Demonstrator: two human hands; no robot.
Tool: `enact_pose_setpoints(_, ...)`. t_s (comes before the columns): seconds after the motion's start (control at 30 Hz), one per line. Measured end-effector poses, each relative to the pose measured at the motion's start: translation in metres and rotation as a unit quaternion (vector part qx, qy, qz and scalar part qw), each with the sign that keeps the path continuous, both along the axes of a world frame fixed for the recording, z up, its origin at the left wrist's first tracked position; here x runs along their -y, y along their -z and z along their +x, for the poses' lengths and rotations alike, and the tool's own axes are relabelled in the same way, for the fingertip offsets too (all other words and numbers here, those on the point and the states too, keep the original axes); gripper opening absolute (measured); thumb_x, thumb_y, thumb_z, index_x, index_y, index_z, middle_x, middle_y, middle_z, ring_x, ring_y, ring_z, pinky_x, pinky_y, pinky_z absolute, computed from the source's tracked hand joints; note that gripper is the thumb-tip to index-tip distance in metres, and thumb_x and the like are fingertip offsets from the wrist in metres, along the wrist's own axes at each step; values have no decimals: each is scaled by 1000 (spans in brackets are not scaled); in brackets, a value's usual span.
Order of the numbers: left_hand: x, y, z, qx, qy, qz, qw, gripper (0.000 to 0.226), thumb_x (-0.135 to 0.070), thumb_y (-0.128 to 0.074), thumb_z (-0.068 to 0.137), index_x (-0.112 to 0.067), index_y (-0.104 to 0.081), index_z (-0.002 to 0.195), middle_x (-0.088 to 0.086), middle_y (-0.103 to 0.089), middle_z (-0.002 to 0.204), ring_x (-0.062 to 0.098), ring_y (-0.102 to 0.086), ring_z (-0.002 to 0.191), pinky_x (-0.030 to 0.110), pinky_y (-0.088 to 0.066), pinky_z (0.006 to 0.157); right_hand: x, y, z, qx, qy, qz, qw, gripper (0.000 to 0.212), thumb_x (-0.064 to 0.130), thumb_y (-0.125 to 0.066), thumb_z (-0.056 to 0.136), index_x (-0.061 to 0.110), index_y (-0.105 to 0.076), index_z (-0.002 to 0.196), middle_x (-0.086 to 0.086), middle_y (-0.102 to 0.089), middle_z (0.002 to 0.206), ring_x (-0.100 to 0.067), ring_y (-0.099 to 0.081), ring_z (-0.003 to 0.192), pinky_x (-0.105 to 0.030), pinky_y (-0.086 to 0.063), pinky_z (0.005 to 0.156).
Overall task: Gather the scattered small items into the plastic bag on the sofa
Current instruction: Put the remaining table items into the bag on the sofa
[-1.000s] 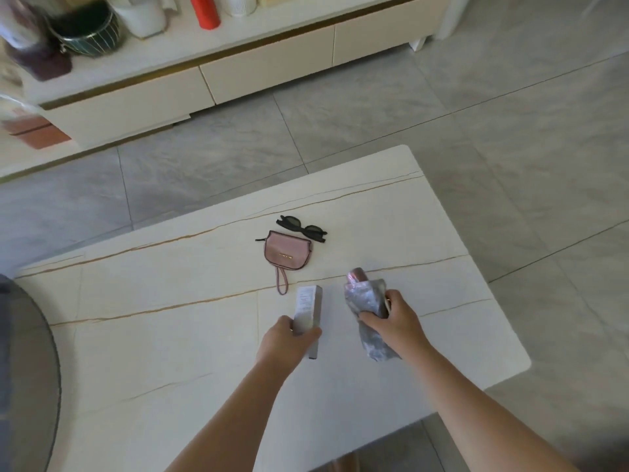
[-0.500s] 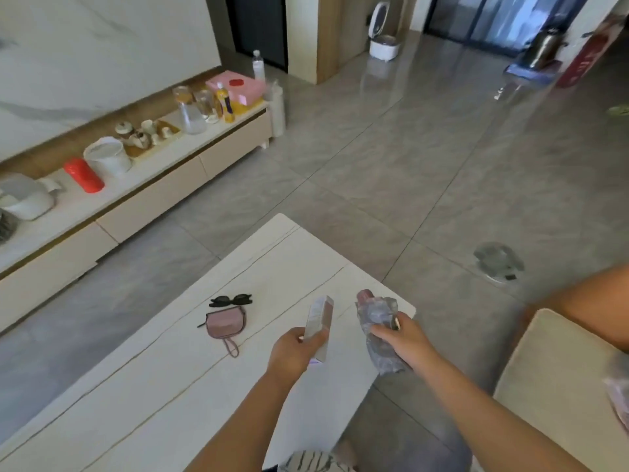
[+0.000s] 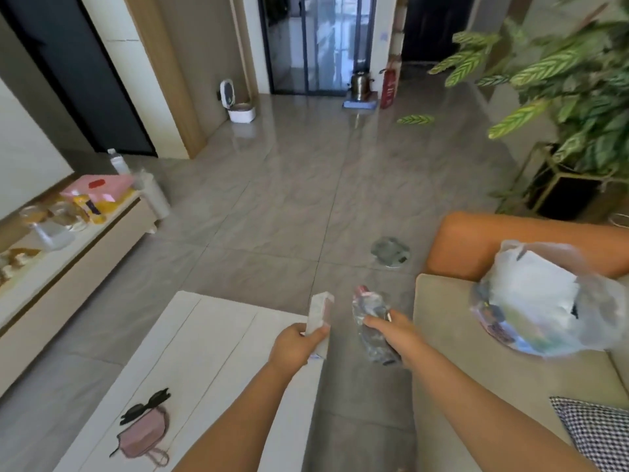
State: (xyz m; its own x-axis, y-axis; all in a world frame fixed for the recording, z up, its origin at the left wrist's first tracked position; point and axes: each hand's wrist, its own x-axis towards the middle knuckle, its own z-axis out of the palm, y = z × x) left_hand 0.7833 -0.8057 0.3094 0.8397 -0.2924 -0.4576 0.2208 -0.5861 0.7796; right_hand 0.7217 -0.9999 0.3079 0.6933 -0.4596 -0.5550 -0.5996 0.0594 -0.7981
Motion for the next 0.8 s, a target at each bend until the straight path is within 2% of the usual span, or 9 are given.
enact_pose_setpoints(0.07,39,-8,1,-1,10,-15,1000,29,-43,-64,85,-21,-56,101,-1,-61,93,9,-61,72,15,-52,57,33,-1,-11,15,54,26,998,44,25,-72,79,8,-57,116,-11,-66,100,-27,-65,89,-35,-54,76)
enact_pose_setpoints(0.17,102,-19,0,-26,22,-38,999,25,-36,-67,86,-13,-62,94,0,-65,82,9,-63,69,17,-54,56,87,-1,-24,19,111,55,992,44,21,-73,79,6,-56,116,-17,-66,107,-32,-64,95,-46,-53,89)
enact_pose_setpoints(0.27,164,-24,-4,-47,43,-38,997,23,-35,-68,85,-13,-61,86,6,-66,88,19,-65,80,33,-57,74,141,0,-31,25,148,78,986,43,18,-72,78,7,-55,116,-19,-65,107,-36,-64,96,-49,-53,89)
enact_pose_setpoints(0.3,184,-25,-4,-49,51,-39,997,23,-36,-68,84,-15,-59,87,6,-65,90,19,-64,81,32,-56,72,158,2,-33,25,159,84,983,42,17,-72,78,7,-55,115,-19,-66,106,-35,-65,94,-48,-54,86)
enact_pose_setpoints(0.4,238,-28,-9,-61,62,-50,995,31,-34,-68,84,-11,-55,100,2,-62,89,13,-61,76,24,-52,59,203,5,-42,17,193,77,978,36,20,-73,77,10,-54,106,-16,-65,101,-33,-65,91,-45,-53,87)
enact_pose_setpoints(0.47,272,-28,-14,-72,72,-55,993,32,-32,-69,84,-10,-53,101,4,-59,91,17,-61,81,30,-54,67,231,8,-50,6,208,47,977,30,24,-75,73,15,-55,94,-13,-66,94,-31,-65,89,-46,-53,88)
enact_pose_setpoints(0.6,329,-29,-23,-95,122,-56,986,45,-24,-70,84,-5,-50,120,11,-61,106,19,-59,89,28,-51,66,278,16,-68,-5,252,42,967,39,16,-74,74,7,-59,108,-14,-68,93,-30,-66,82,-36,-55,73)
enact_pose_setpoints(0.73,377,-21,-19,-118,208,-58,969,58,-20,-71,83,-10,-42,133,8,-62,106,14,-61,83,17,-52,55,314,27,-85,-22,310,34,950,36,15,-71,77,0,-60,107,-22,-68,101,-37,-65,95,-45,-52,90)
enact_pose_setpoints(0.8,402,-13,-12,-119,251,-32,960,57,-21,-73,82,-9,-45,130,5,-59,107,18,-62,93,25,-56,70,329,30,-92,-32,340,28,940,33,13,-70,78,-3,-62,105,-22,-68,97,-36,-65,92,-43,-52,87)
